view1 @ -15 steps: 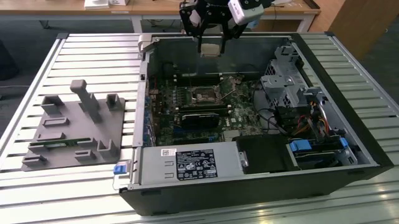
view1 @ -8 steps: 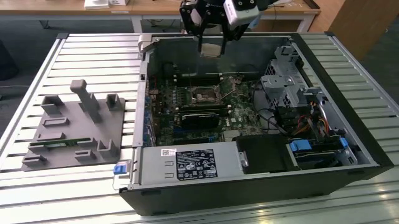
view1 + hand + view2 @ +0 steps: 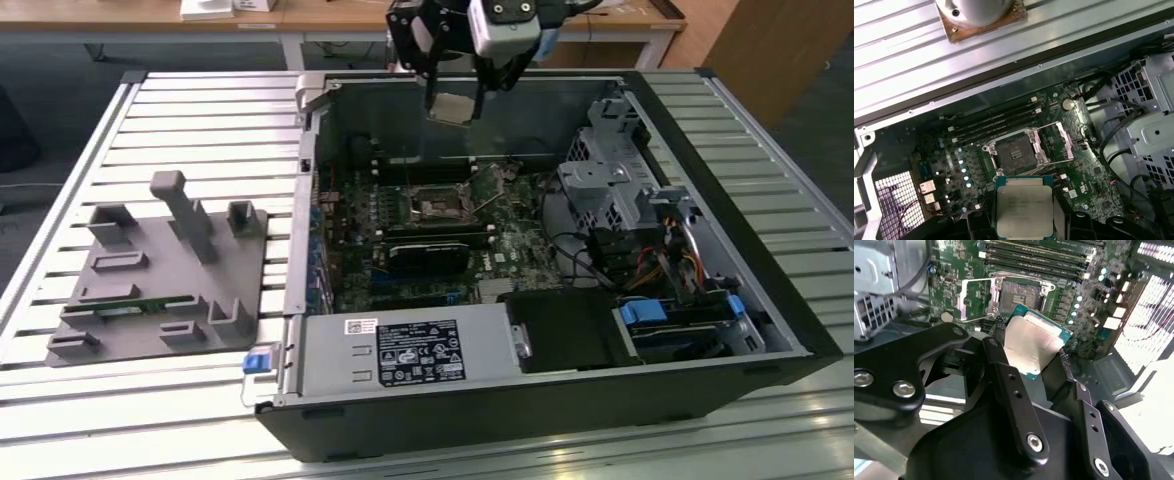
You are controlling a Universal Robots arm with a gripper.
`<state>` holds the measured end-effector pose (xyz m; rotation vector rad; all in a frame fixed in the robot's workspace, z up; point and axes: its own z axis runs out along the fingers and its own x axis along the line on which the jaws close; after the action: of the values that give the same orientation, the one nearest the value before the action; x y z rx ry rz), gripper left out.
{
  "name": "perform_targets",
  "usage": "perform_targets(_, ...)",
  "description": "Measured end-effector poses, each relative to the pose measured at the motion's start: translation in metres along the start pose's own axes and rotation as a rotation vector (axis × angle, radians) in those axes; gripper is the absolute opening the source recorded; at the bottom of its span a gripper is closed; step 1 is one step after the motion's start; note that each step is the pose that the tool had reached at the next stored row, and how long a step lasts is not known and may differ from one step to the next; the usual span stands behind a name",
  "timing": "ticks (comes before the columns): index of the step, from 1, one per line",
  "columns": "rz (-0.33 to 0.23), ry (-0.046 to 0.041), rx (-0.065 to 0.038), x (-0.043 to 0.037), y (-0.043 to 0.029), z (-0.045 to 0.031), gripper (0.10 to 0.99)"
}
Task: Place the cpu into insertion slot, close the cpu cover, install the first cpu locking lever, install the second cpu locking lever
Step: 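Place the cpu into insertion slot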
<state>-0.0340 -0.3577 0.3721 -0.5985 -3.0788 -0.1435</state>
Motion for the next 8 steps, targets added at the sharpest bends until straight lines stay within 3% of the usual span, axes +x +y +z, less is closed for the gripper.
perform_targets(8, 0.13, -0.0116, -0.003, 0.0, -0.0001, 0.0009, 0.541)
